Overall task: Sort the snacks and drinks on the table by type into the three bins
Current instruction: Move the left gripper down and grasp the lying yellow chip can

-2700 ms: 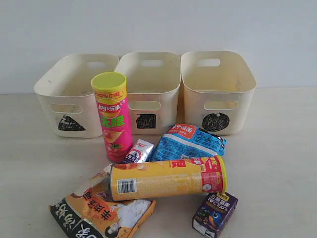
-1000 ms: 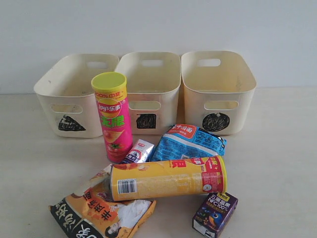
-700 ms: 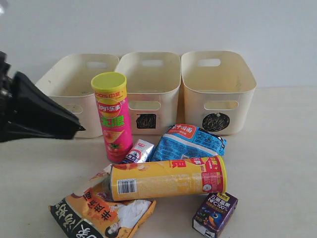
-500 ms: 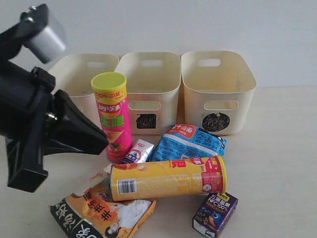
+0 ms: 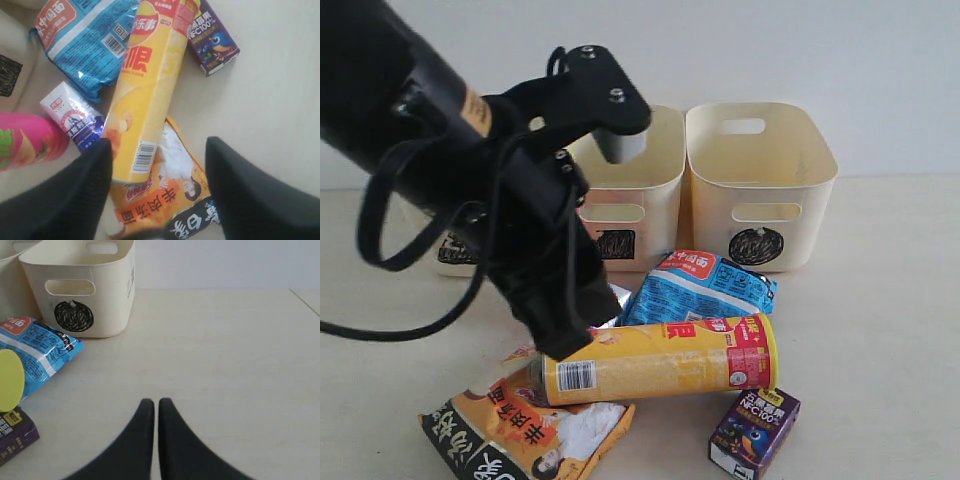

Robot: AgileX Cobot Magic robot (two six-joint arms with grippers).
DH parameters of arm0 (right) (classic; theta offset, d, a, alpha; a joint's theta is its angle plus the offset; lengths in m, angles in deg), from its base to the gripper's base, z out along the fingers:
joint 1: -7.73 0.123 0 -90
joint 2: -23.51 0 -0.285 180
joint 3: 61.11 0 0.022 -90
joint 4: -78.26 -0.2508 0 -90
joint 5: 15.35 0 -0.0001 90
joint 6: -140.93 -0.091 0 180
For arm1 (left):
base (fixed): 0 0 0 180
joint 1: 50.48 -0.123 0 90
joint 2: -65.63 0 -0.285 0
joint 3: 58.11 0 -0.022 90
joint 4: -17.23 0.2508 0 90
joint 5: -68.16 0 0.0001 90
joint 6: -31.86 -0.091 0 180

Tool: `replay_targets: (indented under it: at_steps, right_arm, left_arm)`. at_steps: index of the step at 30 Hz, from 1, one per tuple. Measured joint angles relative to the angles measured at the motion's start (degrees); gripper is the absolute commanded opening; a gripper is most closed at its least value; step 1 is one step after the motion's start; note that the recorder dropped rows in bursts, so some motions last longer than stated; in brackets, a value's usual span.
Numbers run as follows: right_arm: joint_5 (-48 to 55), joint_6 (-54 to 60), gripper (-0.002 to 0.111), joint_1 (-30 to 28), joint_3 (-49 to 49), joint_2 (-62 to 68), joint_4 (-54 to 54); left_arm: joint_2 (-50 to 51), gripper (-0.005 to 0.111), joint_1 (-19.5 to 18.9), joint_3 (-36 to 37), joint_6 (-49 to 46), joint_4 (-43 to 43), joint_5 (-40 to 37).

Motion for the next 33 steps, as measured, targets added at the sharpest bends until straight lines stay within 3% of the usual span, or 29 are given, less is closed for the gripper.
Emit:
replay_targets:
  at_steps: [4,14,33]
  right_arm:
    - [0.00,0.00,0.001,0.00,0.00,0.00,0.00]
    - [0.00,0.00,0.001,0.00,0.00,0.00,0.00]
    - [0.00,0.00,0.001,0.00,0.00,0.00,0.00]
  left_arm:
    - [5.08,0.073,2.42,-6.32,2.33,1.86,-4.32]
    - [17.66,0.081,5.31,-18.85,2.47,7.67,-10.19]
    - [30.68,0.081,5.31,-20.22,-8.67,8.59,-3.07]
